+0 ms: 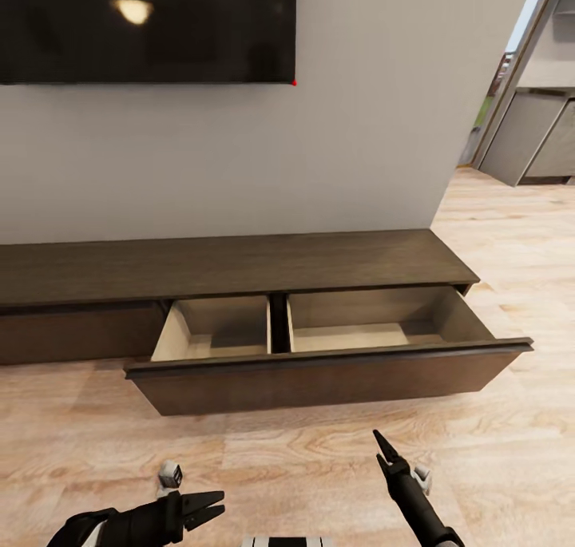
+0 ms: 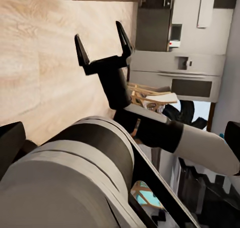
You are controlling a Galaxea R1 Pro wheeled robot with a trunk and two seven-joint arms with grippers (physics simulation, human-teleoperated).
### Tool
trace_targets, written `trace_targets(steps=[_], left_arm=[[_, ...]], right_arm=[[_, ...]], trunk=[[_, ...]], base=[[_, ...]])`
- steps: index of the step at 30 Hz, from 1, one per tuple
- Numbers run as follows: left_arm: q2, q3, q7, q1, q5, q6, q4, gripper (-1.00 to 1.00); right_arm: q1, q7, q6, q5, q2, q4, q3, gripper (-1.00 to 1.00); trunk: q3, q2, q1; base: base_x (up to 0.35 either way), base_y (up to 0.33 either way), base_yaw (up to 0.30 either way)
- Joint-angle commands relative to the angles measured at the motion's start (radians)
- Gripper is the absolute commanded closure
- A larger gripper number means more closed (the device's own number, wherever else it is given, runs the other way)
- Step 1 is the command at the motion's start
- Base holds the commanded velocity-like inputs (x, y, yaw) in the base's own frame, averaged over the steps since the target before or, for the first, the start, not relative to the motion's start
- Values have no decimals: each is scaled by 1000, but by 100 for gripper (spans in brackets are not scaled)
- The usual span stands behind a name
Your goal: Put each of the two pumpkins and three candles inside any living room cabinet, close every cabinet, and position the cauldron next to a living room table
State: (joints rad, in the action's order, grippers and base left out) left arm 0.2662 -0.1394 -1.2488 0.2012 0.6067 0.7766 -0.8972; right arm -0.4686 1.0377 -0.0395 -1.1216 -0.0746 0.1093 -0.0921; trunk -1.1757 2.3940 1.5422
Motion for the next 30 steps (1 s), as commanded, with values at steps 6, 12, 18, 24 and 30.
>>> trace_targets(steps=[6,12,18,24,30], left_arm=[[-1,-1,94,7,12,33,3,-100],[0,-1,110,7,7,62,1,-100],[1,-2,112,9,8,64,2,-100],[3,1,112,9,8,64,3,-100],[6,2,112,9,8,64,3,-100]], right_arm=[[0,-13,-36,108,1,1,-9,-100],[0,-25,-50,174,0,2,-8,-100],[0,-26,-44,227,1,3,-8,-100],[-1,-23,-43,232,1,3,-9,-100],[0,-24,-44,238,1,4,-8,-100]], trunk=[[18,-42,-23],[37,-84,-46],[56,-126,-69],[75,-168,-92],[93,-210,-115]], base=[[0,0,0],[0,0,0],[-24,0,0],[-146,0,0],[-13,0,0]])
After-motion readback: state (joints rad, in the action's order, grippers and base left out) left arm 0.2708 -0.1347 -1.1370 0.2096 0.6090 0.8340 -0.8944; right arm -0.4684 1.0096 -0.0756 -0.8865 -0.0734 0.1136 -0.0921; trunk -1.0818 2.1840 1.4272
